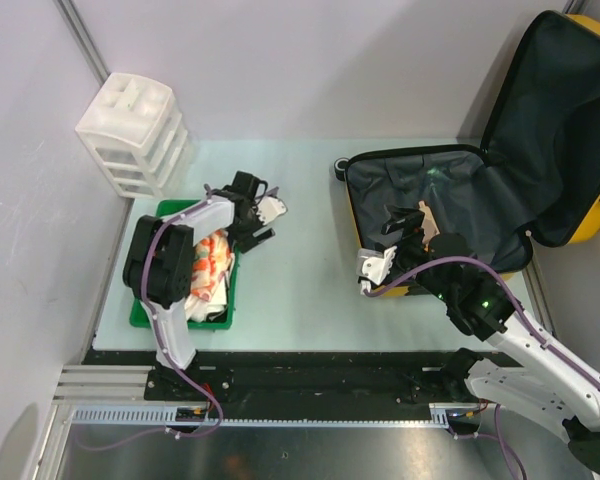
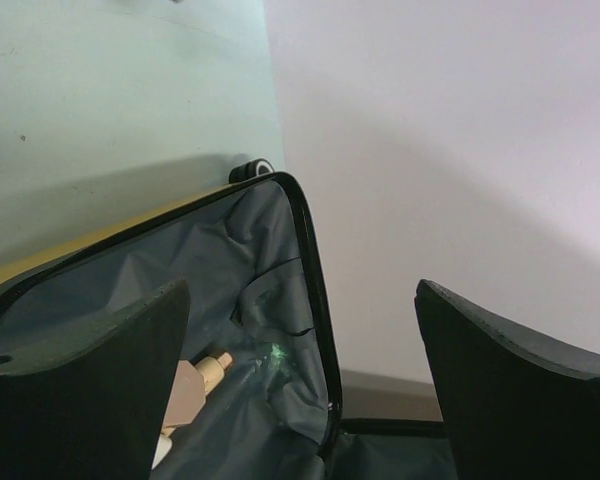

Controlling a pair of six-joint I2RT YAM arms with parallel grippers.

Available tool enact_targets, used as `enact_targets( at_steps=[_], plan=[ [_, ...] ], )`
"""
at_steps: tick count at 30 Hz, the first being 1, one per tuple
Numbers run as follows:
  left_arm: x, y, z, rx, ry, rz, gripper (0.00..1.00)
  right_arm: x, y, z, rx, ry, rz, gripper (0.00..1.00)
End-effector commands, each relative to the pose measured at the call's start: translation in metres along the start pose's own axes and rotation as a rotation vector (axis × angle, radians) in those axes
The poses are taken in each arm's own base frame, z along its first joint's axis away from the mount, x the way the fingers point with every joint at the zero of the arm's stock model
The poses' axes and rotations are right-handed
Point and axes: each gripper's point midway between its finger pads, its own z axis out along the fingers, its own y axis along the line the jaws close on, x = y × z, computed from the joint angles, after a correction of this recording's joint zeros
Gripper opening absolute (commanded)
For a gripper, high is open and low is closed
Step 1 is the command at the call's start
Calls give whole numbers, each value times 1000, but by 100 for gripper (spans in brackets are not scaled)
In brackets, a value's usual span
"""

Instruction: Open, take out, and arrange the luggage

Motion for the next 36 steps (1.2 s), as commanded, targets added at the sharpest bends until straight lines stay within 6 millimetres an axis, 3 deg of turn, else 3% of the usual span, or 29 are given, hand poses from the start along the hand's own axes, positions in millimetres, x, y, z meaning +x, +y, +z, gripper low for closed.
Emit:
enact_targets(
  at_steps=[1, 6, 14, 17, 19, 22, 23, 25, 26, 28, 29, 31, 32, 33, 34, 35, 36],
  plan=[
    [69, 14, 1, -14, 175, -6, 89, -3, -6, -2, 24, -14, 16, 100],
    [107, 36, -5, -22, 204, -10, 89, -7, -4, 0, 14, -38, 14, 100],
    [155, 35, -11, 31, 245, 133, 92, -8, -6, 3, 15, -43, -9, 100],
    [168, 35, -14, 44, 267, 185, 92, -7, -7, 4, 20, -39, -12, 100],
    [163, 40, -19, 29, 248, 196, 92, -7, -7, 5, 19, -38, -10, 100],
    [129, 61, -41, -49, 127, 120, 95, -7, -8, 6, 23, -35, -1, 100],
    [99, 75, -61, -93, 35, 107, 95, -5, -6, 8, 19, -29, 2, 100],
    [62, 84, -85, -116, -82, 43, 97, -4, -6, 9, 22, -22, 15, 100],
    [31, 105, -112, -176, -169, 29, 97, -4, -7, 10, 26, -22, 18, 100],
    [-5, 121, -139, -189, -304, -82, 98, -3, -5, 13, 22, -17, 36, 100],
    [-26, 146, -166, -238, -386, -168, 98, -3, -5, 14, 22, -19, 43, 100],
    [-49, 169, -192, -254, -492, -250, 98, 3, -5, 15, 31, 13, 76, 100],
    [-61, 196, -216, -297, -560, -292, 98, 3, -5, 16, 34, 15, 85, 100],
    [-68, 207, -225, -291, -609, -374, 98, 5, -5, 17, 39, 25, 97, 100],
    [-78, 231, -262, -353, -693, -405, 98, 6, -6, 17, 44, 32, 112, 100],
    [-72, 248, -255, -343, -707, -501, 98, 8, -5, 18, 46, 38, 141, 100],
    [-72, 260, -262, -356, -736, -541, 97, 8, -7, 18, 55, 47, 155, 100]
  ],
)
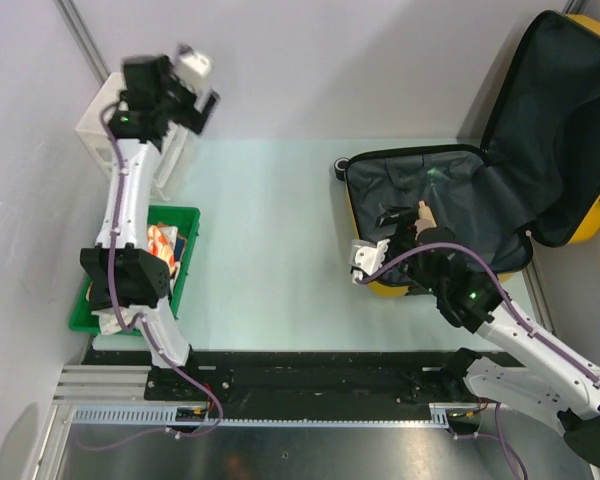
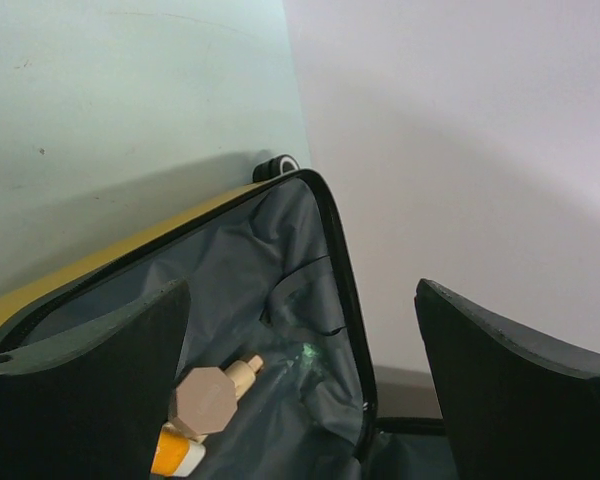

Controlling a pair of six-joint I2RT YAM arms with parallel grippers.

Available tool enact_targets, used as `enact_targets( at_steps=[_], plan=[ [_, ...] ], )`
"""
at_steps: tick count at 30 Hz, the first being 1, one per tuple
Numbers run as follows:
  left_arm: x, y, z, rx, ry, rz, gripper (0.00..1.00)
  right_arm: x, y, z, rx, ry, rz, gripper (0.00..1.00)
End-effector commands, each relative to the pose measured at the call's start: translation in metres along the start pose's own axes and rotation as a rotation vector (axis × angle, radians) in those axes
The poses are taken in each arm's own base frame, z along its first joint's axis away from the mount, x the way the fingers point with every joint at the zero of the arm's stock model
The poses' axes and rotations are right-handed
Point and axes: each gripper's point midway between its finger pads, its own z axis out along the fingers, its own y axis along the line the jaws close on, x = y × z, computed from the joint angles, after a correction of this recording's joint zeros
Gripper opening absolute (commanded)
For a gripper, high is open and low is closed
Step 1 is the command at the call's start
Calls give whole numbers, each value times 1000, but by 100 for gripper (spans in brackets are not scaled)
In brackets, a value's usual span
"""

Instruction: Open, take out, and arrange the luggage

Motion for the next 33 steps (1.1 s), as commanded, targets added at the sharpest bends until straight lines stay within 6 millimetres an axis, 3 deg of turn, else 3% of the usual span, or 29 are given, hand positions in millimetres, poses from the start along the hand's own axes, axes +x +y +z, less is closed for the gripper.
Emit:
enact_targets(
  at_steps=[1, 4, 9, 14, 16, 22, 29, 33],
  plan=[
    [-28, 69, -4, -85, -150, -356, 97, 4, -15, 0, 72, 30, 108, 100],
    [-23, 106, -4, -152, -194, -502, 95, 7, -11, -2, 62, 50, 167, 100],
    [11, 121, 8, -164, -155, -571, 90, 14, -7, -6, 57, 70, 221, 100],
    [69, 128, 29, -177, -39, -541, 84, 17, -4, -8, 44, 78, 233, 100],
    [92, 123, 38, -175, 14, -542, 83, 16, -2, -8, 37, 75, 233, 100],
    [127, 116, 59, -161, 95, -504, 80, 16, -1, -8, 30, 73, 224, 100],
    [136, 89, 72, -79, 125, -476, 68, 16, -2, -8, 29, 73, 220, 100],
    [134, 76, 80, -50, 132, -463, 51, 16, -3, -7, 31, 68, 211, 100]
  ],
)
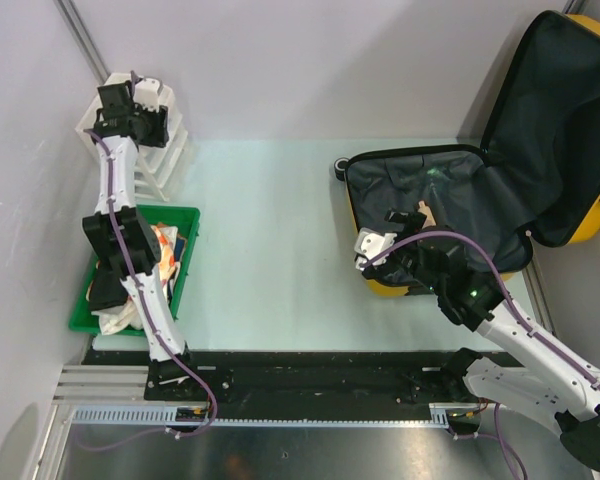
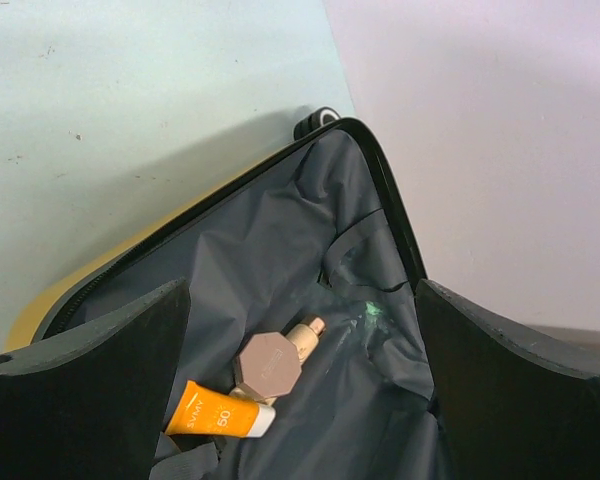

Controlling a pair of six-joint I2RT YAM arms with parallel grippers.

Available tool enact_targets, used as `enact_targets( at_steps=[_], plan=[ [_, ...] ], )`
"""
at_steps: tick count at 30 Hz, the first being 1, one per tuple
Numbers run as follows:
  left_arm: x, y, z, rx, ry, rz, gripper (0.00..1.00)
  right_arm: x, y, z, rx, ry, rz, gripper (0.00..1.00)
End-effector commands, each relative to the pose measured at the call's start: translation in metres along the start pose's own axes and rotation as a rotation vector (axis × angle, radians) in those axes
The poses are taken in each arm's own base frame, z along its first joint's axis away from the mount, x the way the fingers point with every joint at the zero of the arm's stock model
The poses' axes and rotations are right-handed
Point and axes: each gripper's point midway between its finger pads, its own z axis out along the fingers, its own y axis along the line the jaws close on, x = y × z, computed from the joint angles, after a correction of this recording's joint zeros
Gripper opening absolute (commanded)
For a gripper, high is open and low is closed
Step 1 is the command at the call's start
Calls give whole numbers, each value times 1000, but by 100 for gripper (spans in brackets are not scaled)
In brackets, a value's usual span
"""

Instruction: Open, take out, and arrange the luggage

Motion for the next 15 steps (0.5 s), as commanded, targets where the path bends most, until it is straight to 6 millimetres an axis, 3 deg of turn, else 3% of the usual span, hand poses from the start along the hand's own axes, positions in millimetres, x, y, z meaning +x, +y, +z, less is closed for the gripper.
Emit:
enact_targets(
  at_steps=[1, 5, 9, 12, 14, 15],
  plan=[
    [-1, -19, 2, 51, 4, 22, 47, -11, -15, -5, 41, -40, 3, 100],
    [-12, -34, -3, 84, -20, 36, 27, -12, -16, -6, 44, -42, -1, 100],
    [-28, -57, -15, 130, -52, 40, 0, -11, -16, -6, 43, -37, -1, 99],
    [-44, -90, -33, 191, -85, 60, 0, -11, -17, -4, 48, -36, 6, 100],
    [-42, -108, -36, 224, -76, 62, 0, -10, -20, -4, 60, -36, 15, 100],
    [-48, -126, -45, 257, -89, 67, 0, -11, -21, -4, 67, -37, 19, 100]
  ],
)
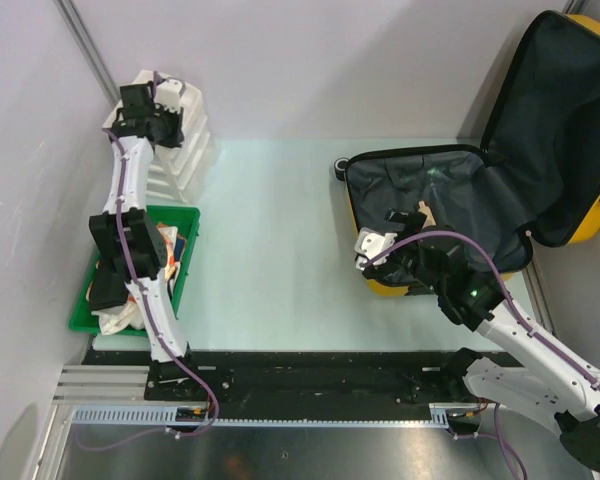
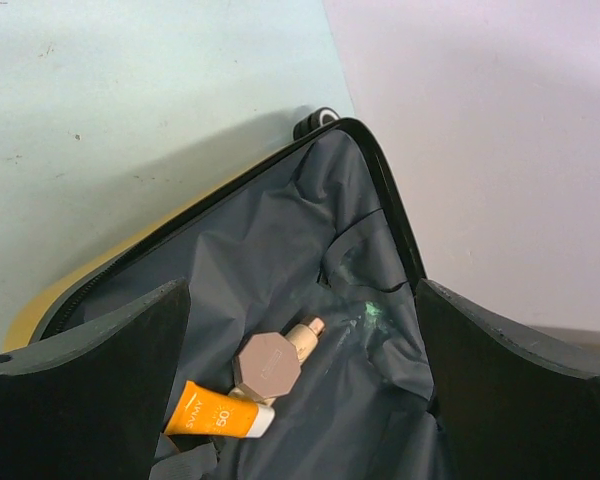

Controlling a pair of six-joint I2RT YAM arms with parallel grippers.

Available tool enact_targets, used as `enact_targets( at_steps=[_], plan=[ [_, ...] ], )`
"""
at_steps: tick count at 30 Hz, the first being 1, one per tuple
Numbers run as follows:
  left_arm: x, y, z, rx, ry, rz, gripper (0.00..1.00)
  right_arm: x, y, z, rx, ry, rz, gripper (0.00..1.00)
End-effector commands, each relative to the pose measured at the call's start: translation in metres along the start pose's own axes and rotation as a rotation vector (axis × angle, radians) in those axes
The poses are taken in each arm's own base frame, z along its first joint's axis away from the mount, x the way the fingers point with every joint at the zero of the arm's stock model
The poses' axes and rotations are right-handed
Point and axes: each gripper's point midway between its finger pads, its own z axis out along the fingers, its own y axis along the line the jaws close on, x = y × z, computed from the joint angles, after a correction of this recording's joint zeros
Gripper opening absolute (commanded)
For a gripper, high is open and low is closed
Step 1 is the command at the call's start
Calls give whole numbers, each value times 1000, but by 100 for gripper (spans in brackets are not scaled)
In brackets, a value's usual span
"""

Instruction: Open, take out, and arrange the luggage

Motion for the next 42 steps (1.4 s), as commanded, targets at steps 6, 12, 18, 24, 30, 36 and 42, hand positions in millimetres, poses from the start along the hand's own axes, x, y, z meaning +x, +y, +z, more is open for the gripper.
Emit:
enact_targets(
  at_steps=[6, 12, 18, 24, 30, 36, 42],
  plan=[
    [-45, -153, -50, 287, -53, -32, 0, -11, -32, -3, 128, -29, 80, 100],
    [-31, -227, -74, 406, 14, -131, 0, 17, -52, -6, 212, 52, 267, 100],
    [0, -273, -92, 420, 100, -158, 0, 49, -67, -11, 224, 122, 452, 100],
    [3, -269, -88, 321, 97, -117, 0, 50, -61, -5, 172, 118, 510, 100],
    [-27, -275, -108, 409, -8, -3, 62, 45, -56, -1, 134, 99, 567, 100],
    [-61, -278, -152, 379, -162, 206, 76, 44, -55, 3, 122, 91, 578, 100],
    [-3, -342, -163, 516, -105, 469, 53, 44, -57, 6, 127, 88, 576, 100]
  ],
)
